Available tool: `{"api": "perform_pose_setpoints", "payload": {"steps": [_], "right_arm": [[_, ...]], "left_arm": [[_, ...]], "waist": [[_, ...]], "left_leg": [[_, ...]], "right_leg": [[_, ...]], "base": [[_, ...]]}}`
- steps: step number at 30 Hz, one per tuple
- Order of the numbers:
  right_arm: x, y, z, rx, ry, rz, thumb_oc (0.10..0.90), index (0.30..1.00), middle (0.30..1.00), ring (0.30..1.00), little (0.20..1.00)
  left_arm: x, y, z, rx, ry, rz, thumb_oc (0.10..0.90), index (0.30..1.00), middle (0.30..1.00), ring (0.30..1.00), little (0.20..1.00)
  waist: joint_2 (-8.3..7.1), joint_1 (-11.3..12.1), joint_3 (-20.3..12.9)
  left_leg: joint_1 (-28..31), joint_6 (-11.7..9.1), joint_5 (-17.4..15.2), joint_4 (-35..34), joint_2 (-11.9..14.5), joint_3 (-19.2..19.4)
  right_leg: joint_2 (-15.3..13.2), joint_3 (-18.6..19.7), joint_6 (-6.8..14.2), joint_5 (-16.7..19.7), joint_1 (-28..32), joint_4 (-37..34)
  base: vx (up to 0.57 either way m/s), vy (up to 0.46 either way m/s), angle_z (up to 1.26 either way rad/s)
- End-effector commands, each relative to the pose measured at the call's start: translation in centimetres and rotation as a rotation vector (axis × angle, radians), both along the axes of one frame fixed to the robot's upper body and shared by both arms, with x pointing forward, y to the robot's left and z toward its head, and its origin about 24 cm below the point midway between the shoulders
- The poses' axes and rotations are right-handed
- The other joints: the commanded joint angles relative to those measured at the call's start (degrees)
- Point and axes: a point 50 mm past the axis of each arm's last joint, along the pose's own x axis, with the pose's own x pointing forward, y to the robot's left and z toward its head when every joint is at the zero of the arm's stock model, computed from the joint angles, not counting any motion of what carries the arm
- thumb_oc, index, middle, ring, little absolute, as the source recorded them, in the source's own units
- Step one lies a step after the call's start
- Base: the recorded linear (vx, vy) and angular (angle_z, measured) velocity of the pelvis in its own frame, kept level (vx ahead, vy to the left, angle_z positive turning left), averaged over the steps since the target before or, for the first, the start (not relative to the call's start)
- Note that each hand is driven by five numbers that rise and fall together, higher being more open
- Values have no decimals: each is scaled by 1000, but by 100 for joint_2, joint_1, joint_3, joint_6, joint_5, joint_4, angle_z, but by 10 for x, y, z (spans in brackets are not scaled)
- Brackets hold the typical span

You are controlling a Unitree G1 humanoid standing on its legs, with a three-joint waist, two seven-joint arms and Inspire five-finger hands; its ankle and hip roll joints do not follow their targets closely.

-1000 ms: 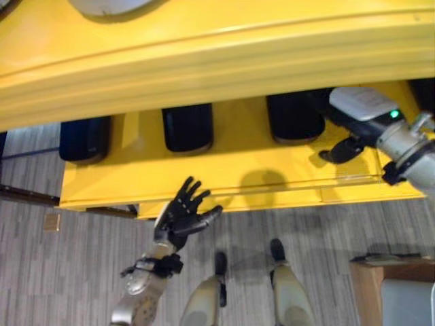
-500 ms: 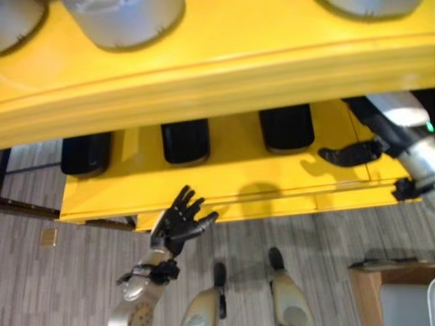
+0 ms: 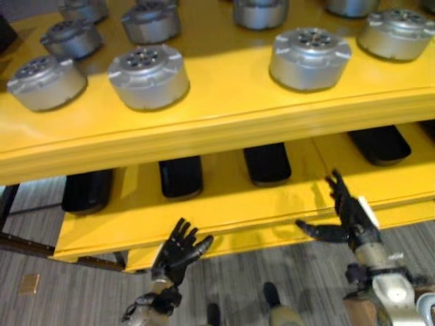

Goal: Move parts from the plastic box to the shelf.

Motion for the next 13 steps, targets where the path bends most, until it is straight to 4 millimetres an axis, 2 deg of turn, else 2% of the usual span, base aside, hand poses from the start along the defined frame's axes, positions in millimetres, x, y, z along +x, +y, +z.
{"api": "perform_pose_setpoints", "payload": {"steps": [1, 9, 13], "right_arm": [[10, -4, 36, 0, -194, 45, 900, 1000, 1000, 1000, 1000], [5, 0, 19, -14, -104, 62, 900, 1000, 1000, 1000, 1000], [8, 5, 18, -6, -102, 76, 900, 1000, 1000, 1000, 1000]], "left_arm": [[7, 8, 12, 79, -101, -12, 900, 1000, 1000, 1000, 1000], [4, 4, 6, 86, -72, -23, 900, 1000, 1000, 1000, 1000], [8, 1, 6, 88, -77, -29, 900, 1000, 1000, 1000, 1000]], "waist": [[-30, -36, -710], [-55, -50, -846], [-66, -36, -881]], "left_leg": [[-404, 104, 259, -61, -27, -37], [-346, 96, 232, -61, -6, -19], [-338, 86, 229, -61, 2, -11]], "right_leg": [[271, -72, -122, -641, -543, 789], [263, -34, -100, -649, -467, 740], [264, -26, -105, -662, -447, 732]], "base": [[9, 3, -5], [1, 0, -1], [0, 0, 0]]}}
